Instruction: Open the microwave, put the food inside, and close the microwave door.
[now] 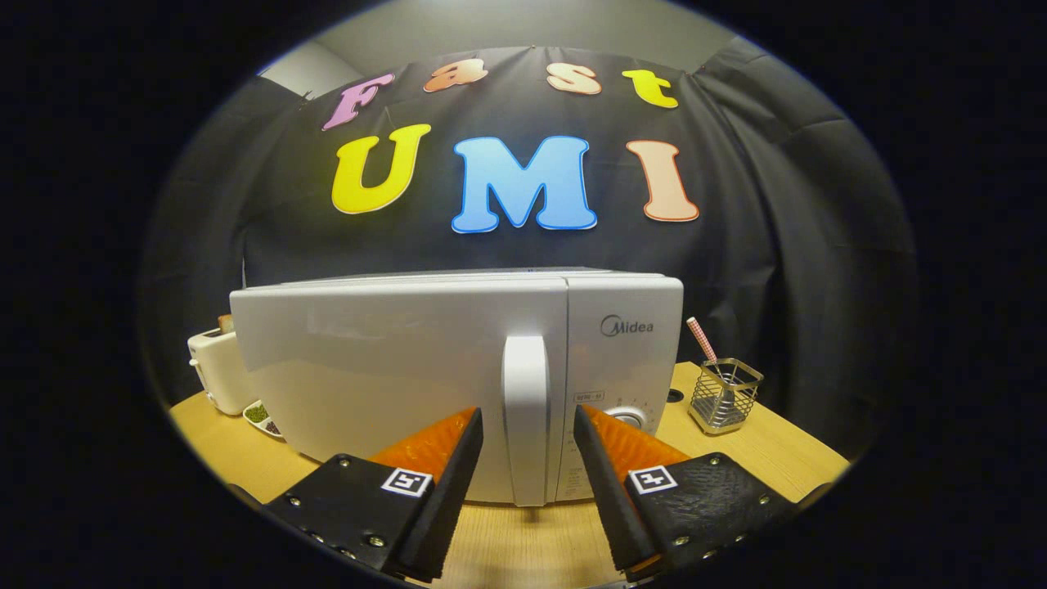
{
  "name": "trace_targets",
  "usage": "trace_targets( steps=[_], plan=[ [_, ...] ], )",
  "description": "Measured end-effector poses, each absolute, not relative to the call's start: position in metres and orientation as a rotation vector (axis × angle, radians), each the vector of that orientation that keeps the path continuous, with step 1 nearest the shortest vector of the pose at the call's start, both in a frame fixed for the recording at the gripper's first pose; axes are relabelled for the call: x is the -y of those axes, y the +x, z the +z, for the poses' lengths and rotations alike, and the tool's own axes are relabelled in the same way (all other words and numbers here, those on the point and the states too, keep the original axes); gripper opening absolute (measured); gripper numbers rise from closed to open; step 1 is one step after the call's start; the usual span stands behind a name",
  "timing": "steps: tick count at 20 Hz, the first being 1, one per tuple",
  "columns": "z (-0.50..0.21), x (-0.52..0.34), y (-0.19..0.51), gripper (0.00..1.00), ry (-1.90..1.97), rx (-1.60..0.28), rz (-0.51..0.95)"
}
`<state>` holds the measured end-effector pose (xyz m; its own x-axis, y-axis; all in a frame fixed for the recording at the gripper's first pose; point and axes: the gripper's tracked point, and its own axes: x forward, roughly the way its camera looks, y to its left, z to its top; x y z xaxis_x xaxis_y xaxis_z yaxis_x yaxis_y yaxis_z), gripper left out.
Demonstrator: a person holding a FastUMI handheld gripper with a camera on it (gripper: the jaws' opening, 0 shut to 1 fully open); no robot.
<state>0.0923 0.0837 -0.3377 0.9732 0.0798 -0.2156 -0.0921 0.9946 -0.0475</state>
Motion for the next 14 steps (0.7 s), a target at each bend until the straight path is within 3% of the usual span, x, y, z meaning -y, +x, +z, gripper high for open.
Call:
trace_targets(
  steps=[3, 4, 6, 8, 10, 14],
  plan=[
    [-0.3444, -0.0847, 0.0985, 0.42, -0.013, -0.192, 0.061],
    [-0.3430, -0.0855, 0.0984, 0.35, -0.020, -0.181, 0.050],
    [-0.3471, -0.0837, 0.0980, 0.33, -0.050, -0.171, 0.038],
    [-0.3460, -0.0822, 0.0981, 0.14, -0.036, -0.186, 0.025],
    [-0.3464, -0.0828, 0.0974, 0.08, -0.040, -0.212, 0.005],
    [-0.3460, -0.0829, 0.0942, 0.08, -0.051, -0.237, -0.003]
  ],
)
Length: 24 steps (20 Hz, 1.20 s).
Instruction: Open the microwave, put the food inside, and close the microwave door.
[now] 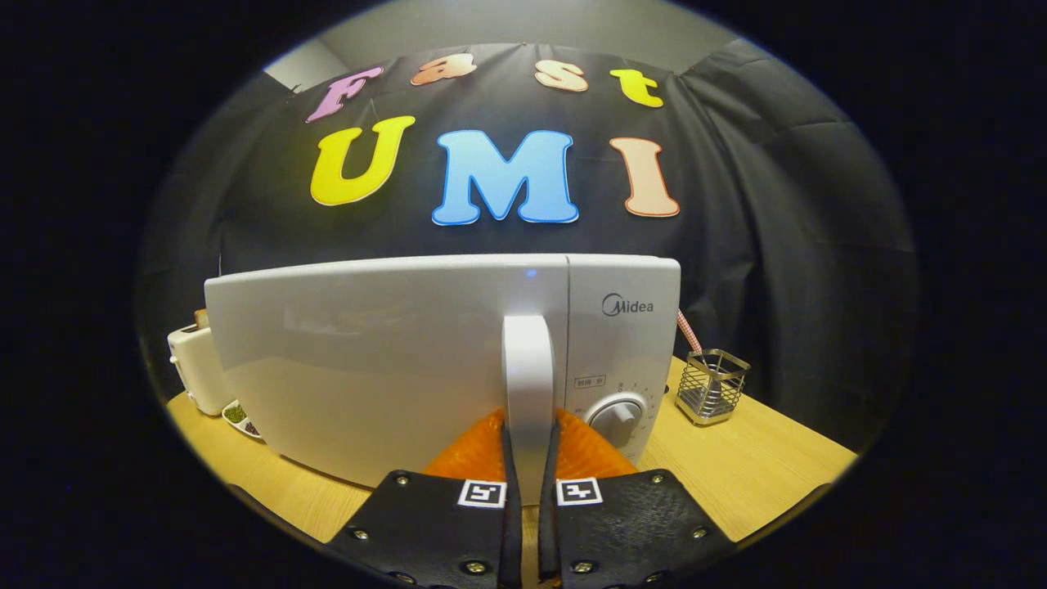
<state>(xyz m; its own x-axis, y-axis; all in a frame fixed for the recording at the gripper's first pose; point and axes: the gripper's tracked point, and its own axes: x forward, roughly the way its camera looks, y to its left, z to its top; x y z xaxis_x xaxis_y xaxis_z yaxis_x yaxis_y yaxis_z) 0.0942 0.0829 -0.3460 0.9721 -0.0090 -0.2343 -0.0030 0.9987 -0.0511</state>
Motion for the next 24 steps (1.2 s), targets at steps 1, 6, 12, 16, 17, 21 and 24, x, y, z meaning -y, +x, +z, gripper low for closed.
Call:
trace_targets(
  steps=[1, 6, 12, 16, 17, 21, 24],
  plan=[
    [-0.346, -0.083, 0.094, 0.08, -0.043, -0.241, -0.003],
    [-0.346, -0.084, 0.093, 0.08, -0.044, -0.248, -0.003],
    [-0.345, -0.083, 0.089, 0.08, -0.040, -0.258, 0.001],
    [-0.346, -0.083, 0.092, 0.08, -0.053, -0.212, -0.022],
    [-0.345, -0.083, 0.093, 0.12, -0.075, -0.192, -0.030],
    [-0.350, -0.080, 0.096, 0.27, -0.089, -0.174, -0.018],
    [-0.354, -0.082, 0.093, 0.06, -0.016, -0.239, -0.017]
  ],
)
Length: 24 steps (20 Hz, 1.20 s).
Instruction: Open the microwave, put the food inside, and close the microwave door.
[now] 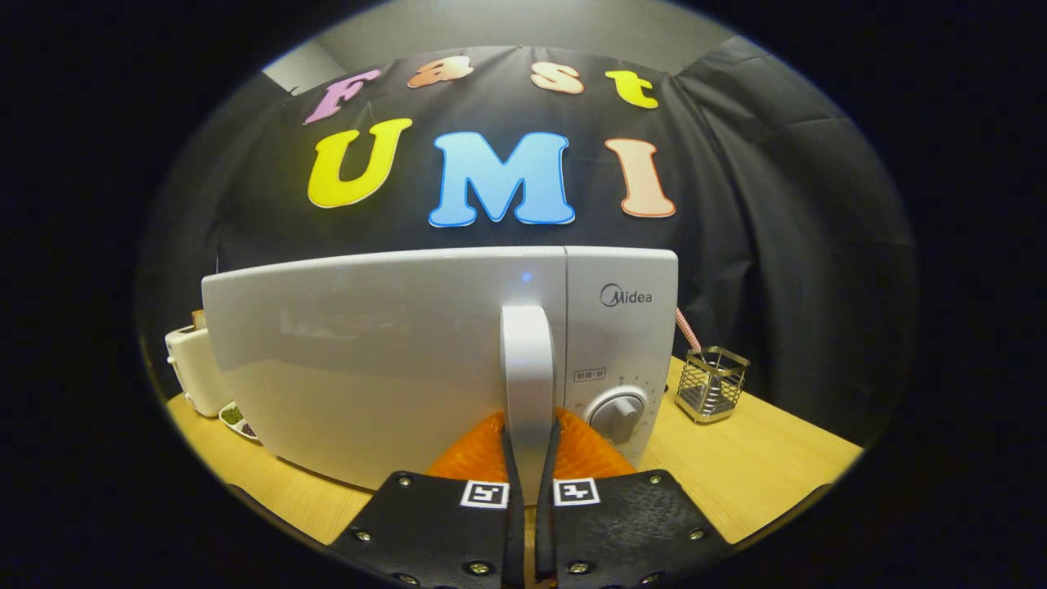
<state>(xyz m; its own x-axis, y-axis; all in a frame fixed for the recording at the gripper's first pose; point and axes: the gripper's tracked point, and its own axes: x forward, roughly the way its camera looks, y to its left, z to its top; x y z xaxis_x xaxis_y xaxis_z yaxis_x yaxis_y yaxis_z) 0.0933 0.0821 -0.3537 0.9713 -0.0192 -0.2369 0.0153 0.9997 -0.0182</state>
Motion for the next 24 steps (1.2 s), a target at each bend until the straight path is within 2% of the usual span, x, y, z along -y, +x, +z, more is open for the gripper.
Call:
trace_targets(
  steps=[4, 9, 11, 12, 13, 14, 18, 20, 24],
  plan=[
    [-0.347, -0.094, 0.036, 0.06, -0.155, -0.218, 0.006],
    [-0.347, -0.110, -0.017, 0.06, -0.108, -0.332, 0.133],
    [-0.342, -0.122, -0.045, 0.21, -0.090, -0.368, 0.203],
    [-0.338, -0.127, -0.056, 0.21, -0.086, -0.386, 0.245],
    [-0.337, -0.133, -0.068, 0.31, -0.085, -0.398, 0.282],
    [-0.334, -0.137, -0.079, 0.33, -0.092, -0.412, 0.311],
    [-0.323, -0.164, -0.120, 0.33, -0.126, -0.446, 0.431],
    [-0.315, -0.178, -0.135, 0.39, -0.160, -0.444, 0.475],
    [-0.305, -0.222, -0.172, 0.39, -0.150, -0.490, 0.575]
  ],
)
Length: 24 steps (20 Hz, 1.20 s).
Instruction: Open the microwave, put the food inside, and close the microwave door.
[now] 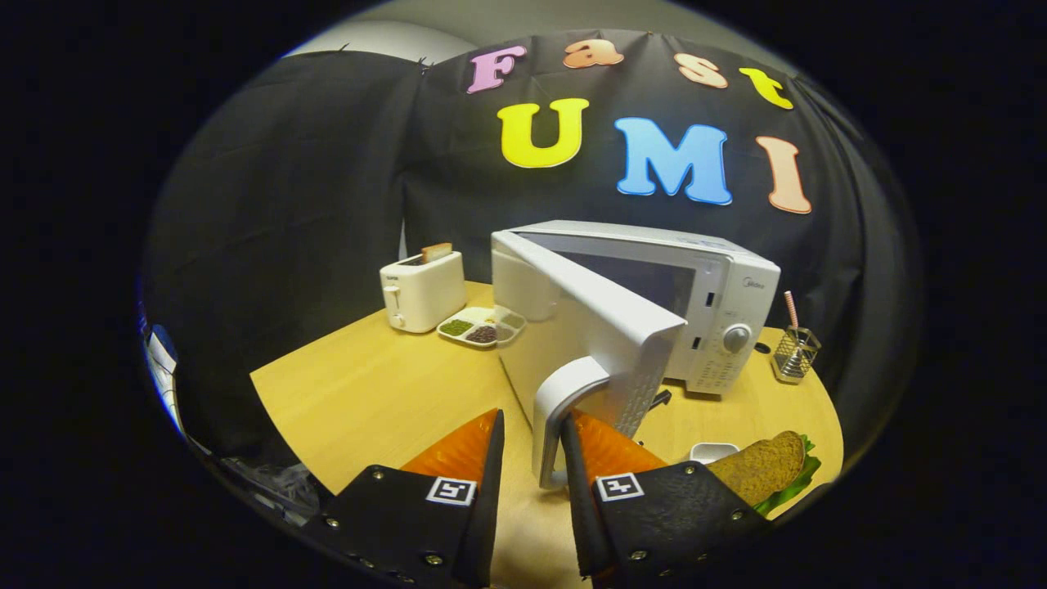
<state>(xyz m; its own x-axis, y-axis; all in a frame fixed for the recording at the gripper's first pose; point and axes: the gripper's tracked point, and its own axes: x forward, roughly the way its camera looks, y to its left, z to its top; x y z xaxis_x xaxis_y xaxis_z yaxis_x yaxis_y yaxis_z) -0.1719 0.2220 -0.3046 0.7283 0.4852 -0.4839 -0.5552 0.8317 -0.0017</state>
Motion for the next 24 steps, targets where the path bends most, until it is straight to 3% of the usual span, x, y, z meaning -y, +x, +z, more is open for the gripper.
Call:
trace_targets(
  steps=[10, 13, 20, 24],
  plan=[
    [-0.309, -0.323, -0.237, 0.38, -0.249, -0.503, 0.692],
    [-0.312, -0.360, -0.250, 0.33, -0.271, -0.479, 0.774],
    [-0.303, -0.421, -0.260, 0.33, -0.316, -0.397, 0.960],
    [-0.262, -0.431, -0.279, 0.33, -0.190, -0.391, 1.111]
  ],
)
